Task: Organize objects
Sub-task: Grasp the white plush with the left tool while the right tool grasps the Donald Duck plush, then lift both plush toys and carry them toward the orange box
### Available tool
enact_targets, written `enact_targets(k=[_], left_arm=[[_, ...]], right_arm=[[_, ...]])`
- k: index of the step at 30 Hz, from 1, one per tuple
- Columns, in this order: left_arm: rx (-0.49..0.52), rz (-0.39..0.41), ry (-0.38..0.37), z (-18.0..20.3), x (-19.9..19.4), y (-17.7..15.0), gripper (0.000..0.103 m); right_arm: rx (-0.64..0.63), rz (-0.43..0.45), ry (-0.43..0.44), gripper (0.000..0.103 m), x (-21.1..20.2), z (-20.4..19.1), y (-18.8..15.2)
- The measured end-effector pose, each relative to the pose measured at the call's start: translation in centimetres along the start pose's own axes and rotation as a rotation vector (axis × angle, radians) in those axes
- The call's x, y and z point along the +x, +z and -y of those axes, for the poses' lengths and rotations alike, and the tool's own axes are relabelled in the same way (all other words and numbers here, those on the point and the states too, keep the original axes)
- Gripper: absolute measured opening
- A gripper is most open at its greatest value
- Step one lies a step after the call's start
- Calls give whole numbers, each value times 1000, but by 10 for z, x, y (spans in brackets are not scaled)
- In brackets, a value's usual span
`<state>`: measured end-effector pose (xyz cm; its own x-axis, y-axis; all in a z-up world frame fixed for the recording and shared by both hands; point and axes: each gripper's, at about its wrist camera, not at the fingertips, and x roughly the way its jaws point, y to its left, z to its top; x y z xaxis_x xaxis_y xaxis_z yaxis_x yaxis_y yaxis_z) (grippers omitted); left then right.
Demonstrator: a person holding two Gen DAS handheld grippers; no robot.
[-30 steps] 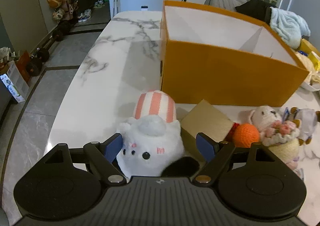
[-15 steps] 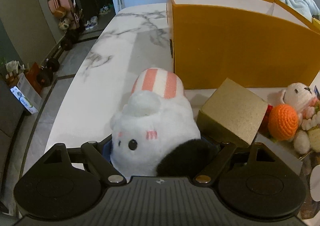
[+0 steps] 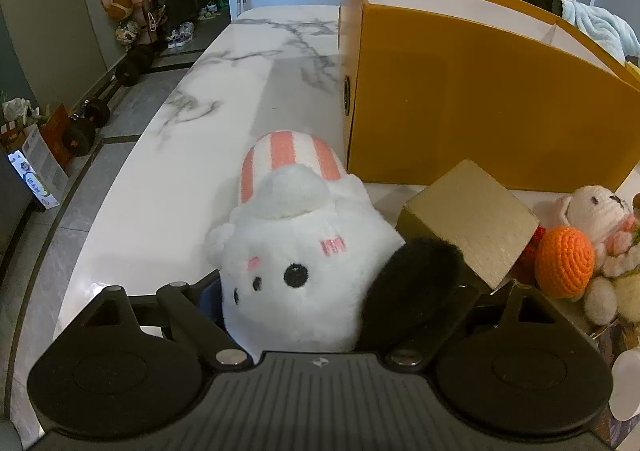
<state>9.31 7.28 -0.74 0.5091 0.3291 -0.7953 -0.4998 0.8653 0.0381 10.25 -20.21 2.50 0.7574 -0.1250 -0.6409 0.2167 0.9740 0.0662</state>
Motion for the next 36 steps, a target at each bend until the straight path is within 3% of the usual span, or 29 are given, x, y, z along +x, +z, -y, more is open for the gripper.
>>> enact_targets(k=[8, 13, 18, 20, 31, 36], left_arm=[[2, 1, -1, 3, 0, -1, 103], [1, 0, -1, 3, 1, 0, 103], [5, 0, -4, 1, 2, 0, 103], [2, -2, -3, 1, 2, 0, 103], [8, -9, -8, 0, 2, 1, 103], [6, -9, -6, -1, 4, 2, 103]], right_arm=[[132, 41, -129, 102, 15, -5, -5], [61, 57, -174, 102, 23, -18, -7], [-6, 108, -149, 75, 14, -16, -9], [-32, 115, -122, 57, 9, -14, -11], [-43, 114, -25, 45, -17, 8, -25], [-13, 26, 2, 52, -30, 29, -37]])
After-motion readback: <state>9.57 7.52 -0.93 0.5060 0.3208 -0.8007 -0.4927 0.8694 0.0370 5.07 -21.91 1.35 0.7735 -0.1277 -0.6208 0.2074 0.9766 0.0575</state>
